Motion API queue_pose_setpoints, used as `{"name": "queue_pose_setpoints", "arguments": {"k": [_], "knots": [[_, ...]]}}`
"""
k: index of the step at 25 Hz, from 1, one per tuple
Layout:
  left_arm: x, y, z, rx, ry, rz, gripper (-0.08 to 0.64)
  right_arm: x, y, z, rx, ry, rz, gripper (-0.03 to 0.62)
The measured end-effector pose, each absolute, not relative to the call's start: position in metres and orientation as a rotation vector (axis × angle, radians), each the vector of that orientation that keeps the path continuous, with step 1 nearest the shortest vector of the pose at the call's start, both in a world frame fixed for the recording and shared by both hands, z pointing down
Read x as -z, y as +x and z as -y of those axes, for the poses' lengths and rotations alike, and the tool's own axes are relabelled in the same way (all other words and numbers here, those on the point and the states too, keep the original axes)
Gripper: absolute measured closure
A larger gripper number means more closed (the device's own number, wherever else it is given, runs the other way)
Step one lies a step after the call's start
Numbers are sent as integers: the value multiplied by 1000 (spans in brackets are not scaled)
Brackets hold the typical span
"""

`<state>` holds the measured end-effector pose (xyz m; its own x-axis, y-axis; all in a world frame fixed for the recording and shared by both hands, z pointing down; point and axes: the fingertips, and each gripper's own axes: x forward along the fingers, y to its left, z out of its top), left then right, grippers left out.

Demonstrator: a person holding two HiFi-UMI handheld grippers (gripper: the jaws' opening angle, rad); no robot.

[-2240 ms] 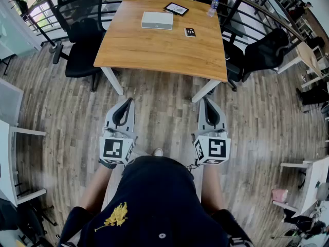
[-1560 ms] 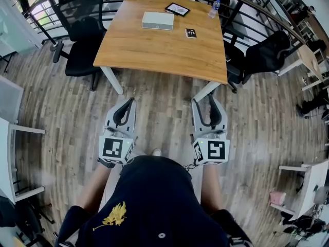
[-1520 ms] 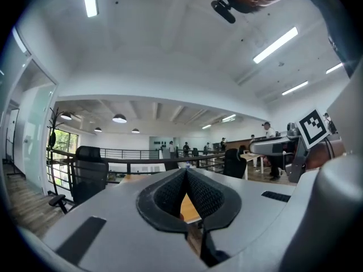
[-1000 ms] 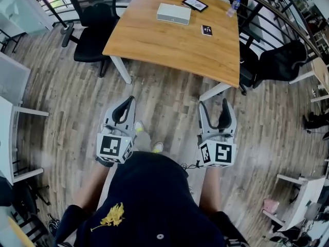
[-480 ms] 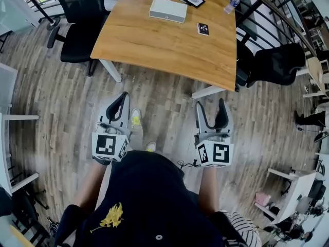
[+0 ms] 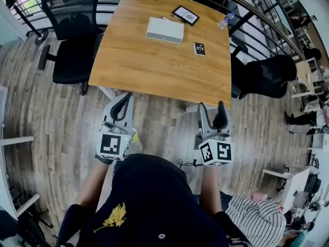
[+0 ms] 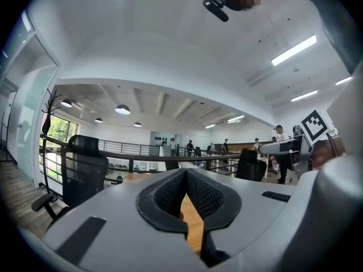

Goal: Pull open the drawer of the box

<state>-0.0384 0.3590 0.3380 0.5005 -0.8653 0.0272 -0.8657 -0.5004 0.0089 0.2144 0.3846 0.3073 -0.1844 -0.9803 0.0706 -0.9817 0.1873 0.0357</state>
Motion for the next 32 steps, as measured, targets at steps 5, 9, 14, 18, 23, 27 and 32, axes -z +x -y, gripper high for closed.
{"name": "queue_pose_setpoints", "arguments": {"k": [5, 9, 14, 18, 23, 27, 32], "knots": [[-337, -61, -314, 15, 2726, 1520, 543, -312, 196, -354, -53, 2012, 2294, 310], [-343, -73, -297, 33, 2703, 1501, 543, -319, 188, -342, -95, 2033, 2253, 311], [-354, -88, -280, 0, 2663, 1511, 545, -327, 177, -319, -132, 2030, 2239, 313], [-360, -90, -261, -27, 2657, 1519, 545, -330, 173, -294, -128, 2013, 2257, 314], [-363, -91, -228, -71, 2653, 1545, 543, -338, 175, -250, -130, 2000, 2284, 318], [-370, -87, -179, -98, 2649, 1562, 545, -348, 182, -196, -129, 2002, 2292, 324], [-364, -64, -113, -133, 2660, 1580, 545, -367, 199, -124, -195, 1992, 2320, 324]]}}
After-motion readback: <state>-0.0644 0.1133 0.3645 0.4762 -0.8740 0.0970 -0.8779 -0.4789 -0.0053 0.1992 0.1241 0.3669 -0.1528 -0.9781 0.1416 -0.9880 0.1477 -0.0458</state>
